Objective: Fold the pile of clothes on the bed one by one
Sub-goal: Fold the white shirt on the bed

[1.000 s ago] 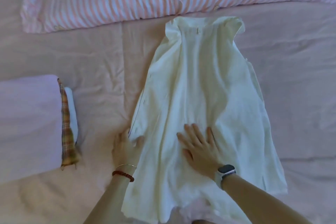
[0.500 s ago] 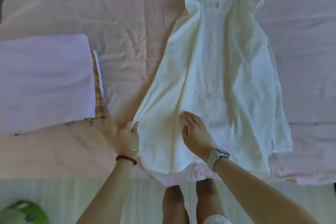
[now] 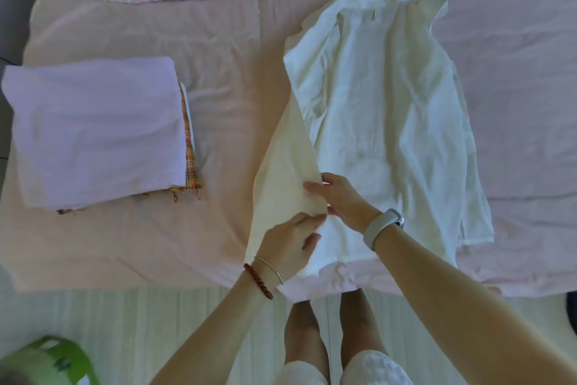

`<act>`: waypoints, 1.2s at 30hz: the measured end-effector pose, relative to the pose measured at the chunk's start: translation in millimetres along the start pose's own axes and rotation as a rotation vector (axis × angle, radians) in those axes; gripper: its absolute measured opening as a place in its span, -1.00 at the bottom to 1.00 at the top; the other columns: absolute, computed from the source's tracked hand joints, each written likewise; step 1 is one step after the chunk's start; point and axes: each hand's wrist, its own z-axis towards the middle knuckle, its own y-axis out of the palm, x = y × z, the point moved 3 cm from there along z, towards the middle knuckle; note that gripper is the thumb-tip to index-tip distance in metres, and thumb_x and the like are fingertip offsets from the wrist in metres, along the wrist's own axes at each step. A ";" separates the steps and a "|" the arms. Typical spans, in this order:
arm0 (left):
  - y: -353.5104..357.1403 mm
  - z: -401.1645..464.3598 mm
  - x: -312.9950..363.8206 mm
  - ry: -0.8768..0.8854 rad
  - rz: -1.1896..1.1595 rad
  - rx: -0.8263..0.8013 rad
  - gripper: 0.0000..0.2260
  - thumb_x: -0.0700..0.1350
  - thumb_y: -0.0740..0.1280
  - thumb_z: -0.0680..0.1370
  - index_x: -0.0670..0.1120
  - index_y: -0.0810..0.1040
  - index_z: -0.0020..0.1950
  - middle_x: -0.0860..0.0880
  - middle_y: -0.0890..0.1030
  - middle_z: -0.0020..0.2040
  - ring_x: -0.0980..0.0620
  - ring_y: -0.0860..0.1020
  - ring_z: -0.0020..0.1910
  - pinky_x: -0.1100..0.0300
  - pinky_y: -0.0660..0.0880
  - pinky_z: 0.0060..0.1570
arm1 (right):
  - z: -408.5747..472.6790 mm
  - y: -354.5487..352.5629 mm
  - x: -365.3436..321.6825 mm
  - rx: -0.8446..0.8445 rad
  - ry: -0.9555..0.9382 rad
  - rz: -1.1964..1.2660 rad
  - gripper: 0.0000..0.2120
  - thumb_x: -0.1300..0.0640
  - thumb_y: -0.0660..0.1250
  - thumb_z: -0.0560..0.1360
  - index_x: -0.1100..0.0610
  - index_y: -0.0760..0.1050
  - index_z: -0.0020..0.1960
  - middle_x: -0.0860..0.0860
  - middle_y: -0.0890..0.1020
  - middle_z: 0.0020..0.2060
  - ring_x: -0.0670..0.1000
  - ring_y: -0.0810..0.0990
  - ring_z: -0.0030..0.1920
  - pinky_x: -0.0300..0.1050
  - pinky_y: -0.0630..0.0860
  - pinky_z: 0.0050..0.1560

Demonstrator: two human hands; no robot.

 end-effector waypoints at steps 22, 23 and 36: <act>40.4 63.1 -27.0 -0.680 -0.366 0.164 -0.66 -0.14 0.24 0.57 -0.08 0.23 -0.37 0.01 0.26 -0.41 0.02 0.24 -0.41 0.19 0.17 -0.41 | -38.0 -143.8 103.9 0.791 0.064 0.044 -0.76 0.19 0.03 0.57 0.27 0.45 -0.07 0.06 0.46 -0.31 0.10 0.45 -0.26 0.22 0.56 -0.02; 34.9 63.7 -24.3 -0.646 -0.386 0.188 -0.67 -0.15 0.24 0.57 -0.07 0.23 -0.36 0.01 0.26 -0.41 0.04 0.23 -0.40 0.21 0.17 -0.42 | -40.8 -144.7 98.7 0.817 0.025 0.059 -0.75 0.18 0.03 0.58 0.25 0.45 -0.02 0.03 0.45 -0.32 0.06 0.42 -0.28 0.12 0.56 -0.09; -26.0 15.9 -60.0 -0.804 -0.671 0.111 -0.87 -0.23 0.36 0.50 -0.22 0.52 -0.24 -0.08 0.48 -0.34 0.02 0.41 -0.36 0.22 0.31 -0.36 | -60.7 -111.3 94.5 0.797 -0.011 -0.219 -0.62 0.11 0.10 0.60 0.16 0.23 -0.39 0.01 0.33 -0.49 0.03 0.29 -0.42 -0.08 0.22 -0.36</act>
